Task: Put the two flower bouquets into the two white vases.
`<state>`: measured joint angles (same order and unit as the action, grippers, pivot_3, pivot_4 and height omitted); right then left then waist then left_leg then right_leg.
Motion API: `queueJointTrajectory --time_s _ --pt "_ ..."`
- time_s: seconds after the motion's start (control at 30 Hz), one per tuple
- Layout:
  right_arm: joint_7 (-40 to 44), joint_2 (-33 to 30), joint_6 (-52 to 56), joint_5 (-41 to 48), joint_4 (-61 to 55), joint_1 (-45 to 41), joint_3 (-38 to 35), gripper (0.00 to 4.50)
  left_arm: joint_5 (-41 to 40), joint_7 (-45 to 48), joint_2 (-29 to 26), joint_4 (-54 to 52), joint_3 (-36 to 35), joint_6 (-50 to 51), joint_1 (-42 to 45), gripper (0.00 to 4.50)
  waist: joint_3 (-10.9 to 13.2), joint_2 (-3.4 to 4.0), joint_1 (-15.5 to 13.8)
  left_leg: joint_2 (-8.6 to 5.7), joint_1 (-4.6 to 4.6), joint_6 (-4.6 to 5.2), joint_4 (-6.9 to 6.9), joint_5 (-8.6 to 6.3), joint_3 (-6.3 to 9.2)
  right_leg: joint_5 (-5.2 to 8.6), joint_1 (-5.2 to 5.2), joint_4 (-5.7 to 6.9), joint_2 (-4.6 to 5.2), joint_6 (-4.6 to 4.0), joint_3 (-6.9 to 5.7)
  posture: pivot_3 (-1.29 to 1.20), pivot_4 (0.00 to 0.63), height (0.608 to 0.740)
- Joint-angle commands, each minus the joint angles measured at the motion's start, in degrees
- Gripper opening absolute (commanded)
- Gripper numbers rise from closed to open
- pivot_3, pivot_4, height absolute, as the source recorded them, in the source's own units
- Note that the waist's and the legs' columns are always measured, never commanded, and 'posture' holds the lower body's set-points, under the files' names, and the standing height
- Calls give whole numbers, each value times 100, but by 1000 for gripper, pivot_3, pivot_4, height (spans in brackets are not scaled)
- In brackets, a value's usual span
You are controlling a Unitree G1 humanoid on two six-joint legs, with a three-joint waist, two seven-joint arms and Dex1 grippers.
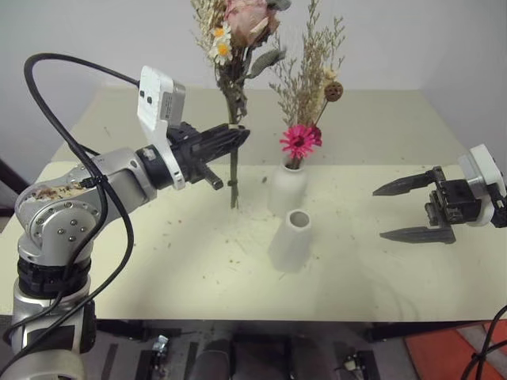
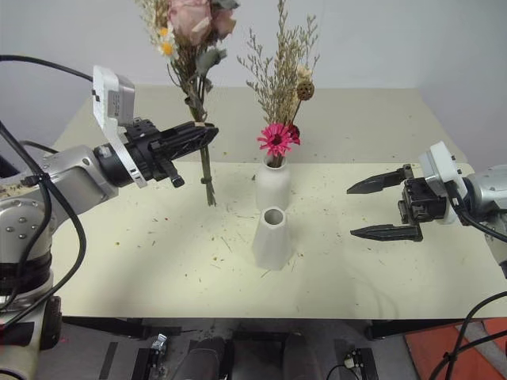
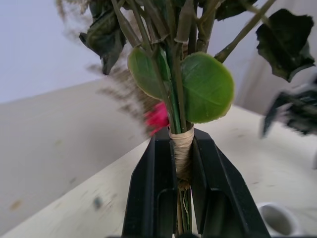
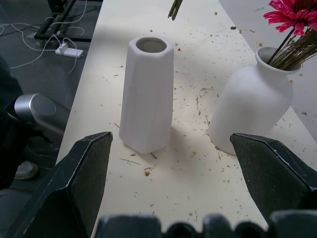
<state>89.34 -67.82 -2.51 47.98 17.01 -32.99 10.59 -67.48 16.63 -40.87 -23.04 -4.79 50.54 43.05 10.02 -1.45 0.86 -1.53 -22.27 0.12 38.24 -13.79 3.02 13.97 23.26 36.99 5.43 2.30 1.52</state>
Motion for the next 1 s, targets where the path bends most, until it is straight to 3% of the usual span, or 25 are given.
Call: queueJointTrajectory --time_s 0.03,0.47,1.0 --pt "316 -55 -185 116 -54 -56 -81 4500 -160 482 371 -4 -90 -212 325 130 0 0 -10 0 -1 0 0 0 -1 0 0 0 0 0 -1 0 150 740" --pt "316 -30 -218 146 -21 75 -346 4500 610 1378 1513 434 472 -324 1181 130 0 0 0 3 -1 1 6 -1 -3 0 -3 -1 -6 0 -2 0 150 740" --pt "316 30 -175 -2 -65 357 -775 4500 1344 1825 1929 456 895 -308 791 130 1 -1 -8 5 0 1 8 -1 -2 0 -5 -1 -8 0 -1 0 150 740"
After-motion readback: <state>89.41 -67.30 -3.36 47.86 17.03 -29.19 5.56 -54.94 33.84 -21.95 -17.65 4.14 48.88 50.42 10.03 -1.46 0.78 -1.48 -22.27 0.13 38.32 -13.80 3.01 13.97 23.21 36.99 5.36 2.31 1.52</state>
